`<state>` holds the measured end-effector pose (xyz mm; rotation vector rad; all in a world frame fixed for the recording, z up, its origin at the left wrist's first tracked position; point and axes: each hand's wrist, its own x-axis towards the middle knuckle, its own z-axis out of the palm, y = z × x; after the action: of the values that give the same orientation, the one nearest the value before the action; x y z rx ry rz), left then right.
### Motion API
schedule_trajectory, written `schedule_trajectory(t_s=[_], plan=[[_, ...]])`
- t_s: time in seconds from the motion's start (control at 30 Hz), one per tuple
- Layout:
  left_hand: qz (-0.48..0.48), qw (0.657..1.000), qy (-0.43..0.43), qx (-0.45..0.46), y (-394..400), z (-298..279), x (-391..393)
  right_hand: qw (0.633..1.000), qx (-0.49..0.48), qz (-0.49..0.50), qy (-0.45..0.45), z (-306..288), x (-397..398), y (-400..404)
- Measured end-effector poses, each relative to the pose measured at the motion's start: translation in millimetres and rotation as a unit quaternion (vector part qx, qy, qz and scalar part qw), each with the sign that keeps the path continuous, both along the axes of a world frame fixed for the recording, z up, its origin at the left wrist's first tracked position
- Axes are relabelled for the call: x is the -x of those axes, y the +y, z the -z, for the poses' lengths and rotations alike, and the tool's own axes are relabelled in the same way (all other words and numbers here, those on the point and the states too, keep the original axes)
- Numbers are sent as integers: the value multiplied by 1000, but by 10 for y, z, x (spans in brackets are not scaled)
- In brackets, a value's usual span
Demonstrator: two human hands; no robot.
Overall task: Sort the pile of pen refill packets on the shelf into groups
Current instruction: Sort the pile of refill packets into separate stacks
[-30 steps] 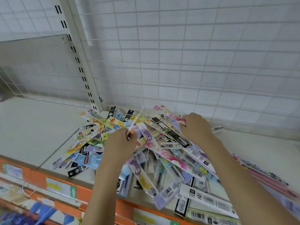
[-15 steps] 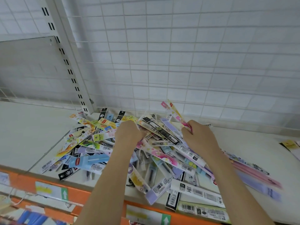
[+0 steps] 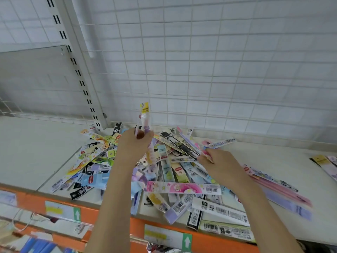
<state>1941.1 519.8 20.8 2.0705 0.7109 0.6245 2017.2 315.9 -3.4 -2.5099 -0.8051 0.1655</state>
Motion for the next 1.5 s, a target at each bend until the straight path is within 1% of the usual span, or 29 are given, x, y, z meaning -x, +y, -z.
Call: schedule_trajectory(t_s=[0.07,0.13,0.23,0.37,0.47,0.53,0.67,0.8,0.87,0.97,1.07,1.13,1.27,1.4,1.5], plan=[[-5,999,-35,-11,-46,-23,99,999,-6,-29,15,-9,77,15],[-6,997,-77,-2,-79,-33,186,997,-19,-53,45,0,150,19],[-10,994,-108,19,-118,-18,277,992,1,-85,89,29,220,-4],[0,993,-110,37,-150,22,413,988,42,-117,91,78,295,9],[16,993,-102,62,-172,52,494,989,32,-108,96,116,314,21],[22,995,-80,62,-166,70,543,991,7,-91,101,109,324,5],[29,999,11,39,-98,147,578,996,-39,-41,70,54,301,-68],[34,994,42,97,-66,276,492,998,-55,9,12,1,266,-164],[44,994,77,71,-111,316,422,997,-70,35,2,-15,259,-218],[66,990,126,-10,-216,318,327,993,-94,65,11,-3,258,-283],[67,978,178,-81,-321,344,235,991,-104,83,19,56,227,-342],[74,971,206,-97,-383,372,183,989,-109,98,24,84,220,-390],[59,953,257,-152,-523,433,118,986,-113,121,-1,84,243,-479],[42,944,278,-171,-589,471,111,985,-113,131,-17,123,304,-523],[43,955,258,-137,-552,479,96,982,-122,144,-24,152,340,-533]])
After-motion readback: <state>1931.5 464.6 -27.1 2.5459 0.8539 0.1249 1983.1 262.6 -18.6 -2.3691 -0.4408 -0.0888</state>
